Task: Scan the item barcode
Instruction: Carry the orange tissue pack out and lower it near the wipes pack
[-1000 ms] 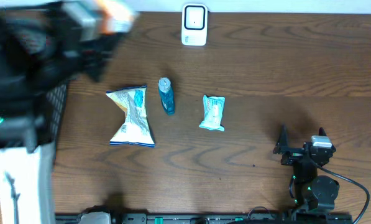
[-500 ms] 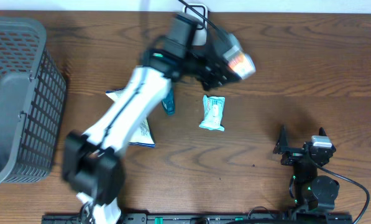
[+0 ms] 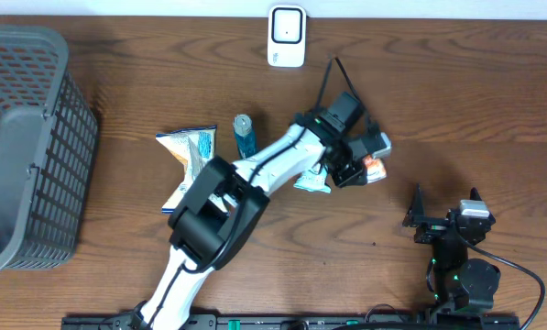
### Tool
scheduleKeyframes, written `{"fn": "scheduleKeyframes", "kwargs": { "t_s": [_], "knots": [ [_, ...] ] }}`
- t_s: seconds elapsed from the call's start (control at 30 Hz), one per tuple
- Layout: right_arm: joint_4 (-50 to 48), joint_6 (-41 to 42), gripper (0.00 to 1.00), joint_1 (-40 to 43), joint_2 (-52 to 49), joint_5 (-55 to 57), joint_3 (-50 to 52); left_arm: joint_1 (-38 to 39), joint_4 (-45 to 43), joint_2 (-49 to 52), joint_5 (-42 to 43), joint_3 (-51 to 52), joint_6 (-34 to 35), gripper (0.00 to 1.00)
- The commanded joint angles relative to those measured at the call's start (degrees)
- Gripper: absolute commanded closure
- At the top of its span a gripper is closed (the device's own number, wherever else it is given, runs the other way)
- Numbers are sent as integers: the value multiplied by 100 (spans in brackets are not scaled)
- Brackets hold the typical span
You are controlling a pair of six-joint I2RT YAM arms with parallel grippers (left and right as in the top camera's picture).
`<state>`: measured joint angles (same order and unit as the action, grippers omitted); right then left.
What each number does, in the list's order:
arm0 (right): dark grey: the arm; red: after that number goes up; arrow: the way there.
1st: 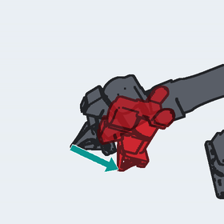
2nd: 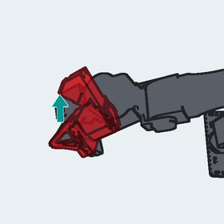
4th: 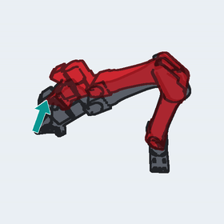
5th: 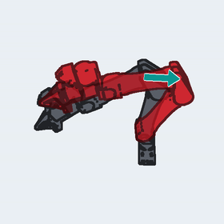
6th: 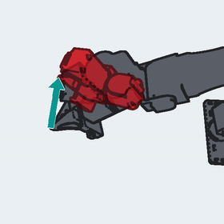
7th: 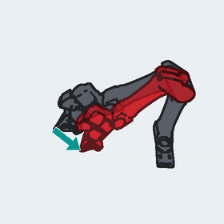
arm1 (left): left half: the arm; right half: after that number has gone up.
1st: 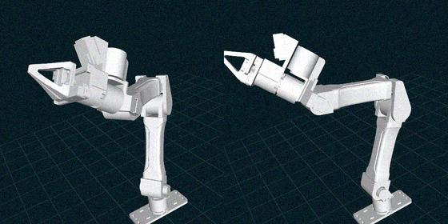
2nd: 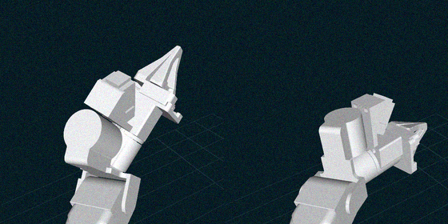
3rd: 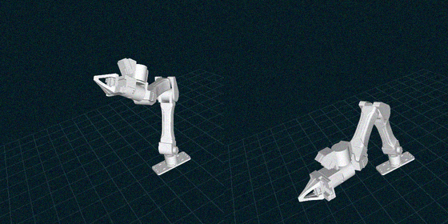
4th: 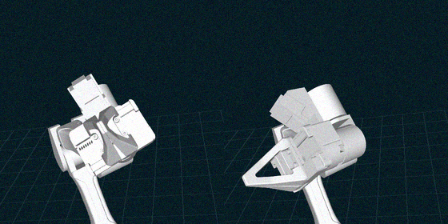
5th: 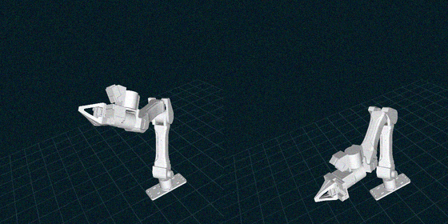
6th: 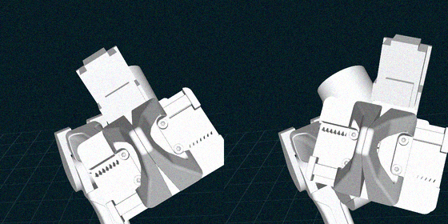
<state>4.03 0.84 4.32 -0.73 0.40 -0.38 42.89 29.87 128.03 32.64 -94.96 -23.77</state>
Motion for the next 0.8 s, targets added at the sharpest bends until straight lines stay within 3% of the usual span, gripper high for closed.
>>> {"fn": "scheduleKeyframes", "kwargs": {
  "t_s": [0.0, 0.2, 0.3, 0.33, 0.37, 0.4, 0.77],
  "knots": [
    [26, 37, 1, 15, 9, 7, 7, -17, 387, 175, -1808, -7, 33, 76],
    [26, 37, 1, 15, 9, 7, 7, -68, 824, 173, -3663, -7, 35, 77],
    [26, 37, 1, 15, 9, 7, 7, -83, 911, 170, -3856, -7, 35, 66],
    [26, 37, 1, 15, 9, 7, 7, -83, 935, 168, -3875, -7, 39, 52],
    [26, 37, 1, 15, 9, 7, 7, -81, 957, 162, -3875, -11, 59, 19],
    [26, 37, 1, 15, 9, 7, 7, -72, 979, 140, -3873, -20, 59, 2],
    [26, 37, 1, 15, 9, 7, 7, -72, 721, -986, -3864, -173, 422, 2]
  ]
}}
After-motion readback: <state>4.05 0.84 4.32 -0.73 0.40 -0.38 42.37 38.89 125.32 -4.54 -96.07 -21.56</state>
